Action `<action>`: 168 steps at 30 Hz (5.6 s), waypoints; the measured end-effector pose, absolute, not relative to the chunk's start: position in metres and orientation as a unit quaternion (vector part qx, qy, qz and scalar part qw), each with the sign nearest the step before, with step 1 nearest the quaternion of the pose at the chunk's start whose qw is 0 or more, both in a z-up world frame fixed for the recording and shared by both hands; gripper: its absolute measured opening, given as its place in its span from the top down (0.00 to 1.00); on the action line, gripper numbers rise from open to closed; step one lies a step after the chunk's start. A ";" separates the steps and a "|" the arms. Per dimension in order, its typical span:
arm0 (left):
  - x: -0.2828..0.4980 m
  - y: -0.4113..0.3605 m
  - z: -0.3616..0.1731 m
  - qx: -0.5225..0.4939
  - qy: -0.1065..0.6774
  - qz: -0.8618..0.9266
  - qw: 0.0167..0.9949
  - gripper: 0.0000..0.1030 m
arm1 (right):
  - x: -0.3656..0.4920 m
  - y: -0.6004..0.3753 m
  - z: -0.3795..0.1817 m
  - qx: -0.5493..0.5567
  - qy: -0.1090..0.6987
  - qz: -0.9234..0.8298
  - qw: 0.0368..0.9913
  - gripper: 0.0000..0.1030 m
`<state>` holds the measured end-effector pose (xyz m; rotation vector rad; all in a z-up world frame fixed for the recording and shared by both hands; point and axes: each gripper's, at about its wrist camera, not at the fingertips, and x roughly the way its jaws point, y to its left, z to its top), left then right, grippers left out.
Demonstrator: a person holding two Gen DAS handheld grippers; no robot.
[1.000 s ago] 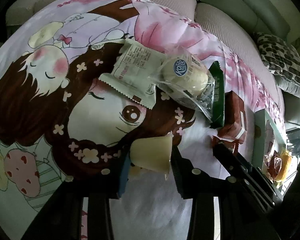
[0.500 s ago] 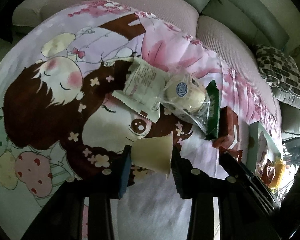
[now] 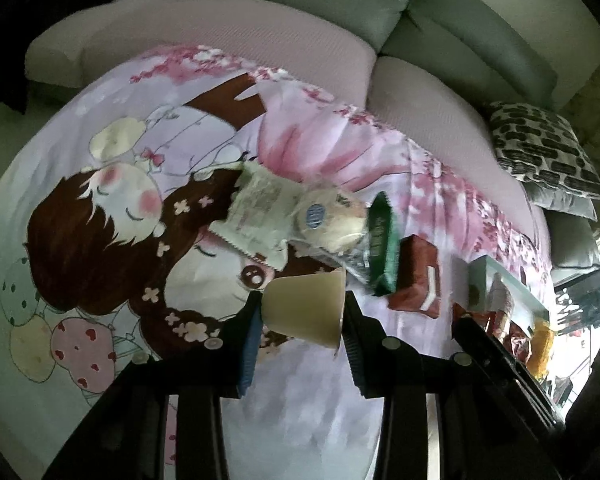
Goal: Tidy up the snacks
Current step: 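Carry the cream cup with the left tool while the right tool carries the candy to the tray, then release the cream cup in the tray while the right tool releases the red candy, then move both open tools back from the tray toward the snack pile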
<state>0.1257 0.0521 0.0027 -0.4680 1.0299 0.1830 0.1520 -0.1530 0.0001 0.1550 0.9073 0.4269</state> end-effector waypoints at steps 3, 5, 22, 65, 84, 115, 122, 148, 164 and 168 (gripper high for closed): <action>0.129 0.043 0.010 -0.214 0.477 0.087 0.848 0.62 | 0.152 -0.163 0.004 0.083 0.431 0.195 0.877 0.76; 0.129 0.037 0.015 -0.209 0.468 0.086 0.854 0.62 | 0.153 -0.173 0.007 0.094 0.429 0.187 0.879 0.76; 0.143 -0.045 0.042 -0.141 0.448 0.016 0.883 0.62 | 0.154 -0.264 0.026 0.169 0.406 0.112 0.891 0.76; 0.170 -0.223 0.007 0.005 0.461 -0.149 0.875 0.61 | 0.147 -0.377 0.003 0.220 0.436 -0.019 0.872 0.76; 0.169 -0.226 0.008 0.007 0.465 -0.153 0.872 0.52 | 0.149 -0.371 0.003 0.216 0.444 -0.013 0.870 0.74; 0.184 -0.138 0.004 -0.095 0.490 -0.005 0.866 0.24 | 0.150 -0.362 0.005 0.170 0.457 -0.037 0.872 0.53; 0.183 -0.126 -0.001 -0.112 0.495 0.022 0.861 0.21 | 0.152 -0.358 0.005 0.159 0.462 -0.037 0.872 0.33; 0.182 -0.118 -0.004 -0.106 0.486 0.051 0.866 0.00 | 0.155 -0.360 -0.009 0.157 0.479 -0.047 0.863 0.00; 0.182 -0.104 -0.001 -0.126 0.490 0.042 0.862 0.00 | 0.154 -0.349 -0.001 0.147 0.468 -0.037 0.871 0.00; 0.181 -0.093 0.002 -0.129 0.491 0.044 0.861 0.00 | 0.154 -0.343 0.002 0.139 0.464 -0.036 0.874 0.00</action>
